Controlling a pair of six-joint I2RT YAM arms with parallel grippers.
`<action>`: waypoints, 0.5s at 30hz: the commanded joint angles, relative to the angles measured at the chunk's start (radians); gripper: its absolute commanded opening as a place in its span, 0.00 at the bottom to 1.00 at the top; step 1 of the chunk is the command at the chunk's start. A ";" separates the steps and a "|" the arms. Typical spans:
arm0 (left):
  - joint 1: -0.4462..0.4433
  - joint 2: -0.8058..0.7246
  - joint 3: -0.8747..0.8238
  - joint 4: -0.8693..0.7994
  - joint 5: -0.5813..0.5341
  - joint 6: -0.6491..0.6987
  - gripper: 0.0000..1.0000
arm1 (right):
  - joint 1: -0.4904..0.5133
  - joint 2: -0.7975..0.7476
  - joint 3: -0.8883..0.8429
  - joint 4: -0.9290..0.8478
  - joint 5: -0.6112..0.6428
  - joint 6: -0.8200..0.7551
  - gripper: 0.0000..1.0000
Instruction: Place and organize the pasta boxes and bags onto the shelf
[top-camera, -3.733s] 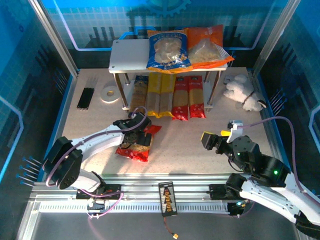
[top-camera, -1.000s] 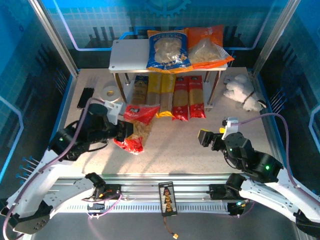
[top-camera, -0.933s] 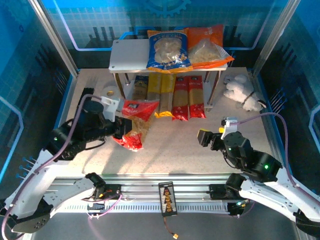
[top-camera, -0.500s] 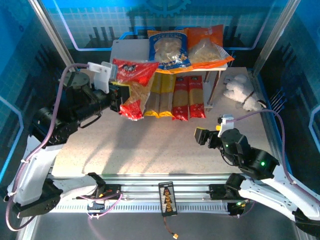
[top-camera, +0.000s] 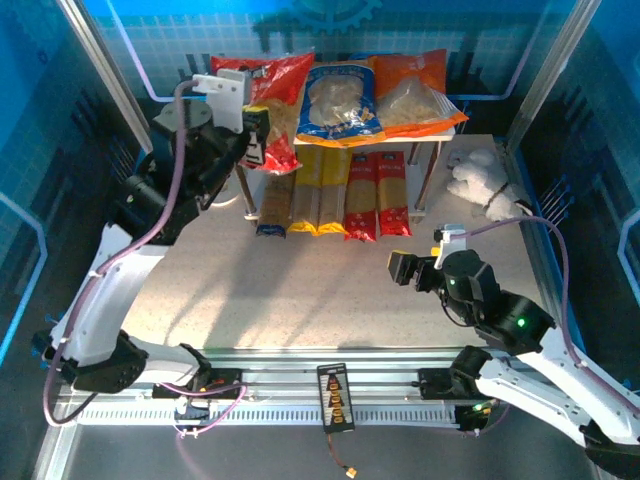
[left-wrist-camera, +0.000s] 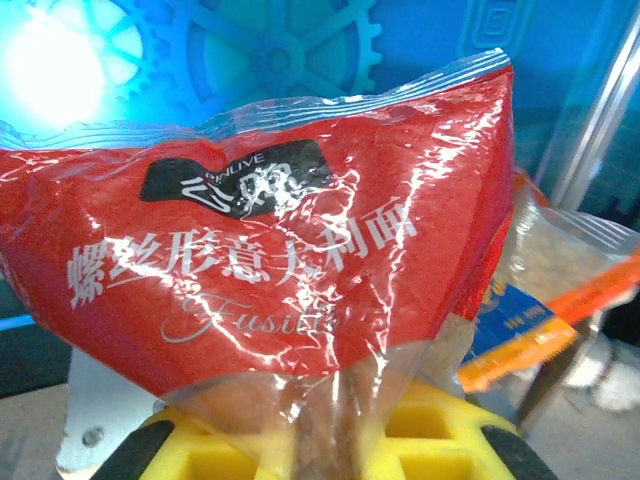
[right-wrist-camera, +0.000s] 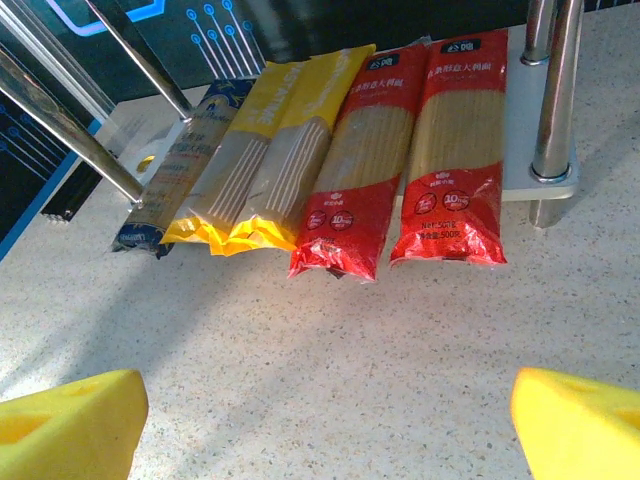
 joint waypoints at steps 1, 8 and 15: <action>0.009 0.025 0.097 0.241 -0.128 0.078 0.00 | -0.029 0.003 0.015 0.043 -0.043 -0.017 0.94; 0.043 0.121 0.131 0.282 -0.176 0.105 0.00 | -0.073 0.008 0.003 0.058 -0.094 -0.020 0.94; 0.086 0.237 0.266 0.229 -0.164 0.099 0.00 | -0.121 0.007 -0.002 0.060 -0.136 -0.028 0.94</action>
